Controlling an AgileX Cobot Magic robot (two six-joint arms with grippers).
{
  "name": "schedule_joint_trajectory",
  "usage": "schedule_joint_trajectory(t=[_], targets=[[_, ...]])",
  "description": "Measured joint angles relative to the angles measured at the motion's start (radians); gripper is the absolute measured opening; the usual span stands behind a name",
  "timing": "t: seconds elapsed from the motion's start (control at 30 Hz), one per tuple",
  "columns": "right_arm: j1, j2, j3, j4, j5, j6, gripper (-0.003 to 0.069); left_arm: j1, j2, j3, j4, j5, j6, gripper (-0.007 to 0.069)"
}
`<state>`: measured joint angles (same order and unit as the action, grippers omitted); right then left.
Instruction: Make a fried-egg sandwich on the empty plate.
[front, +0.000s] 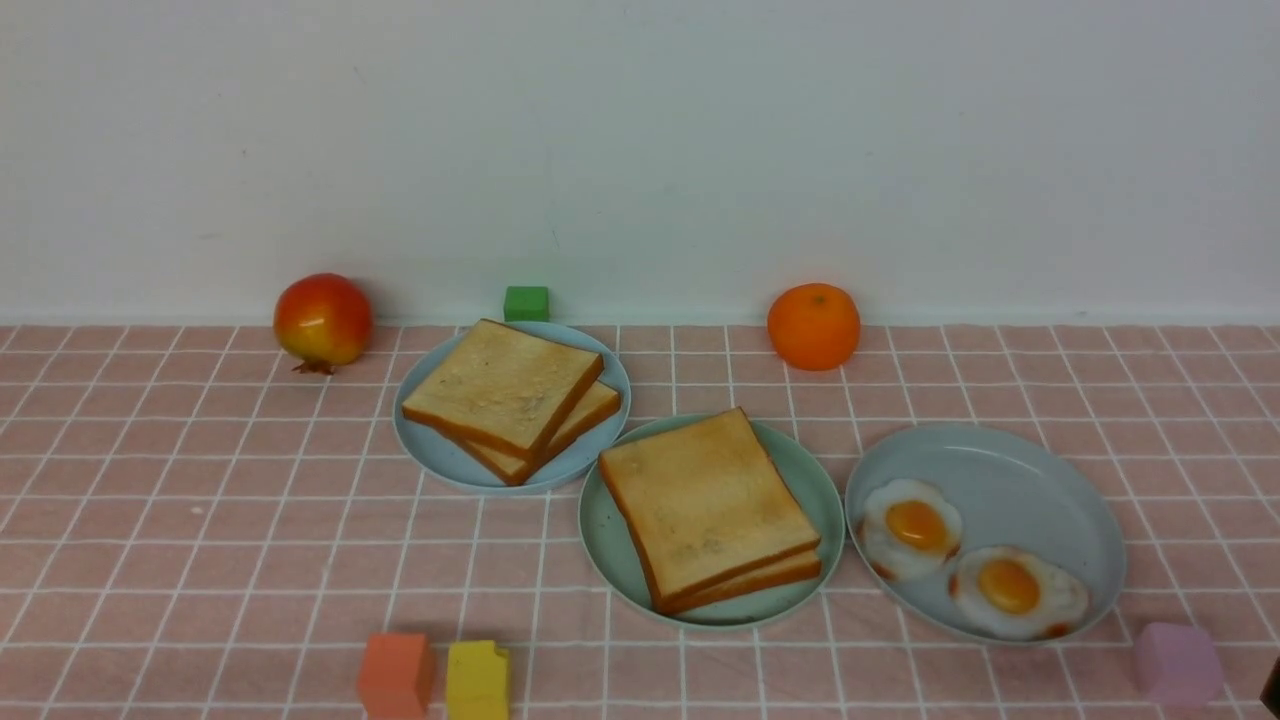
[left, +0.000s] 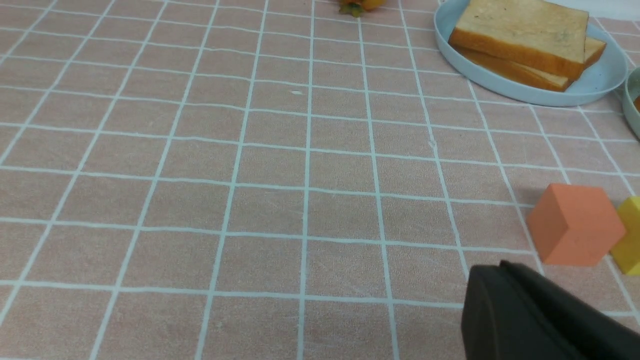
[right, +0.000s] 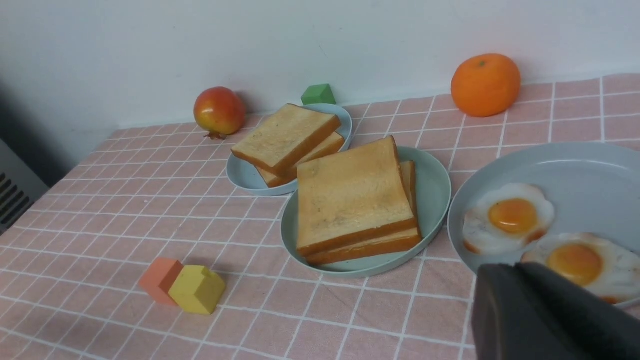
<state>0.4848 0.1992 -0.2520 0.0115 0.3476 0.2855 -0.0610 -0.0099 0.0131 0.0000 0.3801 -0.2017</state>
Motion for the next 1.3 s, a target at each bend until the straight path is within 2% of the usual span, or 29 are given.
schedule_joint_trajectory(t=[0.3,0.4,0.43,0.67,0.9,1.17,1.3], targets=[[-0.003,0.0,0.0,-0.025,-0.006,0.0,0.0071,0.0,0.0,0.0,0.0,-0.001,0.0,0.0013],[-0.039,-0.012,0.0,-0.088,-0.032,0.0,0.0075,0.0,0.0,0.0,0.0,-0.001,0.0,0.0013],[-0.084,-0.037,0.001,-0.103,-0.032,0.0,0.0077,0.0,0.0,0.0,0.0,-0.001,0.0,0.0013],[-0.239,-0.14,0.114,-0.113,-0.028,-0.02,0.0087,0.0,0.0,0.0,0.0,-0.001,0.0,0.0013],[-0.316,-0.199,0.271,-0.114,-0.006,-0.024,0.0093,0.0,0.0,0.0,0.0,-0.001,0.0,0.0013],[-0.382,-0.204,0.277,-0.082,0.036,-0.113,0.0102,0.0,0.0,0.0,0.0,-0.001,0.0,0.0013],[-0.384,-0.204,0.277,-0.081,0.036,-0.12,0.0108,0.0,0.0,0.0,0.0,-0.001,0.0,0.0013]])
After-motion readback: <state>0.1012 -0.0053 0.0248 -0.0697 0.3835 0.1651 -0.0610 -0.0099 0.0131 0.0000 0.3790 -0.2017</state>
